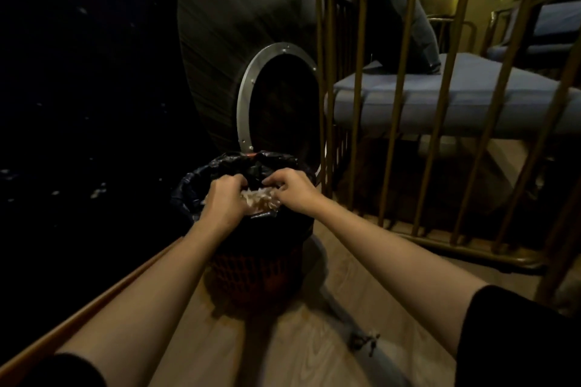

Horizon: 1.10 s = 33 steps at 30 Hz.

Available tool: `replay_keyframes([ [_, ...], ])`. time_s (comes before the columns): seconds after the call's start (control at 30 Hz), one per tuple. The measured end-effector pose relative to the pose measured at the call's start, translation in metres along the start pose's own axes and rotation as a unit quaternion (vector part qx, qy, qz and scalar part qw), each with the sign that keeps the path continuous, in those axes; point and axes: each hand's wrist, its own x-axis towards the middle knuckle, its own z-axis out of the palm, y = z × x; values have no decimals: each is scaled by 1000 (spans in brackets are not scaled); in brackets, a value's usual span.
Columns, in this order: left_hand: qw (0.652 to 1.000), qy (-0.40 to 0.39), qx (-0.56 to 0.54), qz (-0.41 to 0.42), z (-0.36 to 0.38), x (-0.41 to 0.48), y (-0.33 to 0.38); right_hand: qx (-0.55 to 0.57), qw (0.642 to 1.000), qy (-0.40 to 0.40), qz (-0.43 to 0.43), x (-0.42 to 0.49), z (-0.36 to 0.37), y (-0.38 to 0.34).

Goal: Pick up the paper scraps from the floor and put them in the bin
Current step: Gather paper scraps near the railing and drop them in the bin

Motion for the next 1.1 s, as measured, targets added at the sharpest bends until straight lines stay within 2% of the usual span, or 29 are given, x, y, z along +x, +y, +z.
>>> replay_keyframes([
  [0.07, 1000, 9, -10, 20, 10, -9, -2, -6, 999, 33, -16, -8, 5, 2],
  [0.2, 994, 59, -32, 81, 22, -32, 9, -28, 979, 186, -84, -32, -4, 9],
  [0.3, 995, 62, 21, 81, 35, -56, 22, -18, 971, 236, -21, -69, 2, 46],
  [0.37, 995, 59, 46, 71, 46, -67, 25, -31, 980, 191, 44, -104, 22, 83],
  [0.43, 994, 69, 40, 69, 55, -69, 25, -66, 989, 86, 99, -144, 49, 122],
  [0.53, 994, 79, 17, 77, 63, -62, 28, -145, 976, -46, 153, -198, 94, 176],
  [0.63, 994, 78, -3, 80, 70, -55, 33, -209, 962, -42, 171, -236, 119, 203],
  [0.73, 994, 74, -14, 84, 75, -45, 36, -191, 966, -30, 169, -238, 119, 204],
  [0.83, 994, 58, -30, 89, 76, -37, 33, -82, 978, 29, 188, -215, 98, 195],
  [0.9, 994, 52, -30, 94, 77, -34, 31, -32, 976, 110, 185, -186, 75, 173],
  [1.0, 994, 44, -22, 99, 77, -32, 28, -8, 967, 241, 86, -125, 30, 112],
  [1.1, 994, 33, -15, 100, 74, -33, 27, 24, 948, 316, -22, -62, -13, 40],
])
